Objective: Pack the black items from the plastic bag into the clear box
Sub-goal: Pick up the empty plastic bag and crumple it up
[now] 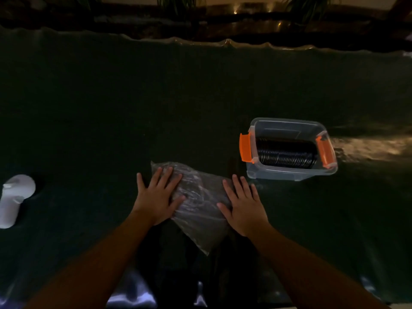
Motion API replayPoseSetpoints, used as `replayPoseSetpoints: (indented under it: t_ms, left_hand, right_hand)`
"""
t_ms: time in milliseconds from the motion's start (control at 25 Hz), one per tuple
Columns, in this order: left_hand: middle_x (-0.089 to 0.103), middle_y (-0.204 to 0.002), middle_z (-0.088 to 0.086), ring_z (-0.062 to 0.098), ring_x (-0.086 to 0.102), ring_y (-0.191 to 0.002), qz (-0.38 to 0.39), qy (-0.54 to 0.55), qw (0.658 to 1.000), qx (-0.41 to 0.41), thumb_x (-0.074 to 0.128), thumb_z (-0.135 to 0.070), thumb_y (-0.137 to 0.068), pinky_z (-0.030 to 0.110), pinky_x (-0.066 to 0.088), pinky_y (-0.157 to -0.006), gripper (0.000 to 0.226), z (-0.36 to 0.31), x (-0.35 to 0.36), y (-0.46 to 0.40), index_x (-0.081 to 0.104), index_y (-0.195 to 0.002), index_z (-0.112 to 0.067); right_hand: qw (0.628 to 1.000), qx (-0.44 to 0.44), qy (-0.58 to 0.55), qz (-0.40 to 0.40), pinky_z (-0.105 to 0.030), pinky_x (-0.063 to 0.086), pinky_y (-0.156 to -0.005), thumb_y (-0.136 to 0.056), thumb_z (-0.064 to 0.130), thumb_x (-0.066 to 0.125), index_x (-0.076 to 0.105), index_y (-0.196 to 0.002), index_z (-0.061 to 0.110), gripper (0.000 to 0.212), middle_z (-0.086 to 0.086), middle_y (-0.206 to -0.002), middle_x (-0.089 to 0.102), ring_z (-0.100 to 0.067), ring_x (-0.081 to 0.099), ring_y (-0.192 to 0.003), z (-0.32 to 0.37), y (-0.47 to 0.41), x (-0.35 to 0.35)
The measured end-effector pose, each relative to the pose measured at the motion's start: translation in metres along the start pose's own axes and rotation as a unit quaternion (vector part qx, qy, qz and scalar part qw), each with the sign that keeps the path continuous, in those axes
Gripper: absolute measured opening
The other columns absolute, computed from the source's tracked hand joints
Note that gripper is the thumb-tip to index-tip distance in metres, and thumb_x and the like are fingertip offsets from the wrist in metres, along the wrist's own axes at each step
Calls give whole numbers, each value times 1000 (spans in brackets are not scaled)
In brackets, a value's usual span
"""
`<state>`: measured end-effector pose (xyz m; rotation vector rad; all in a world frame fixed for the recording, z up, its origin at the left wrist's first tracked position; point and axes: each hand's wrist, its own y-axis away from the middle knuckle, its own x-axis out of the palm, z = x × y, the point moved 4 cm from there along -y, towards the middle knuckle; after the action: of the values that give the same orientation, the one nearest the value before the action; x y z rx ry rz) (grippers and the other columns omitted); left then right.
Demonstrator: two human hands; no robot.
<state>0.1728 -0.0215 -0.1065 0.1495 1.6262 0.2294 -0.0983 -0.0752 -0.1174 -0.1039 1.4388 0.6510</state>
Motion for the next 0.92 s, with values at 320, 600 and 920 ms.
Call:
replayPoseSetpoints:
  t_ms: [320, 600, 920]
  left_hand:
    - [39, -154, 7, 27, 32, -144, 132, -50, 975, 169, 53, -50, -94, 55, 22, -120, 62, -66, -67, -68, 38, -149, -26]
    - [63, -106, -1, 14, 59, -94, 209, 84, 966, 129, 51, -37, -99, 36, 50, -83, 9, -74, -99, -54, 56, -105, -33]
    - [77, -99, 1, 14, 75, -93, -42, 517, 850, 89, 58, -35, -99, 30, 61, -72, 6, -56, -255, 40, 63, -96, -32]
  right_hand:
    - [979, 108, -174, 5, -42, 2, -124, -100, 66, 35, 4, -164, 29, 80, -3, -173, 12, -22, -1, -159, -23, 63, -25]
    - [957, 90, -276, -21, -32, 12, -119, -102, 58, 45, 22, -162, 30, 71, 6, -170, 22, -9, 9, -155, -22, 100, -73]
    - [801, 87, -585, -95, -27, 45, -98, -85, 65, 68, 58, -127, 45, 47, 15, -136, 60, -5, 55, -127, 1, 118, -165]
